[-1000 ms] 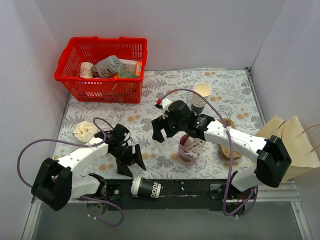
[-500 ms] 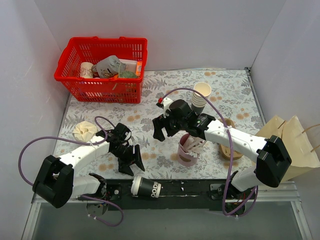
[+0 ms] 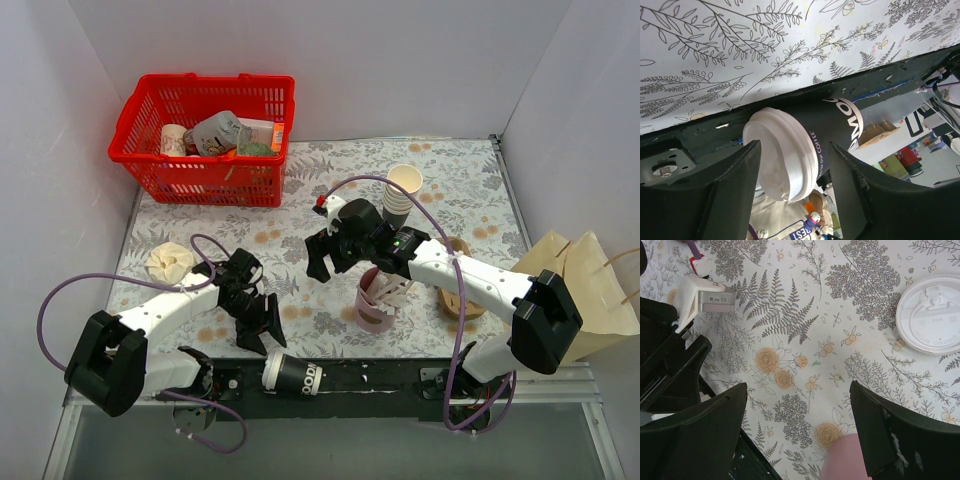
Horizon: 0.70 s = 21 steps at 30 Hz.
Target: Pack the takeout coffee
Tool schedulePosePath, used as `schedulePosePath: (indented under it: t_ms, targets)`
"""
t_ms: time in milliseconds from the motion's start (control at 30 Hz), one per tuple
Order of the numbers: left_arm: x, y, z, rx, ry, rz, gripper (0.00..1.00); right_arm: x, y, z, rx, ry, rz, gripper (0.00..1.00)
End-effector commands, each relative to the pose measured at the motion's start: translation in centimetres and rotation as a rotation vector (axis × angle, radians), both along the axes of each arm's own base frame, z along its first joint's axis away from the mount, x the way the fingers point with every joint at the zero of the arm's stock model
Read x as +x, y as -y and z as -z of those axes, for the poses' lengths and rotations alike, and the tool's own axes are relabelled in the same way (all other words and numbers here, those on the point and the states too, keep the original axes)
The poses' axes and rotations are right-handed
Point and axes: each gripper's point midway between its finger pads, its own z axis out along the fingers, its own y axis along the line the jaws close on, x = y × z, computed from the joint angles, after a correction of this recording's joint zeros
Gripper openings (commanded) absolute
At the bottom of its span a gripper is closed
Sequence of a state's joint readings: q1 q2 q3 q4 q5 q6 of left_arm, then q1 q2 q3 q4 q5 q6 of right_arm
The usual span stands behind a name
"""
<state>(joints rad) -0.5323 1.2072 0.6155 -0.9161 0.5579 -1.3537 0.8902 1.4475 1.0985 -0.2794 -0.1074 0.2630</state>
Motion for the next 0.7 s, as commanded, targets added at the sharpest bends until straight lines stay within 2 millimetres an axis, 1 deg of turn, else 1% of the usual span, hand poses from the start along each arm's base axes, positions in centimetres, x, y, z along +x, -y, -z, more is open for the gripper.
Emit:
schedulePosePath:
  t_ms: [0, 133, 267, 300, 433, 633, 667]
  targets:
    - [-0.33, 0.21, -0.05, -0.022, -0.005, -0.006, 0.54, 0.75, -0.46, -0.88, 0.028, 0.023, 0.017, 0.91]
    - [-0.49, 0.29, -0.09, -0.03, -0.007, -0.002, 0.53, 0.86, -0.42, -0.91, 0.024, 0.026, 0.021, 0.91]
    - [-0.75, 0.03, 0.48, -0.015, -0.016, 0.001, 0.53, 0.65, -0.5, -0.58, 0.022, 0.013, 0.012, 0.9]
    - [-0.89, 0.16, 0.49, -0.024, -0.029, 0.002, 0.49, 0.64, -0.53, -0.46, 0.02, 0.011, 0.011, 0.9]
    - [-0.81, 0.24, 0.58, -0.023, -0.024, 0.001, 0.48, 0.63, -0.48, -0.08, 0.01, 0.004, 0.012, 0.9]
    - [-0.93, 0.31, 0.69, -0.028, -0.034, 0.0, 0.42, 0.69, -0.55, -0.16, 0.009, 0.006, 0.012, 0.9]
    - [-0.95, 0.37, 0.59, -0.033, -0.035, -0.002, 0.4, 0.75, -0.49, -0.07, 0.006, 0.005, 0.015, 0.9]
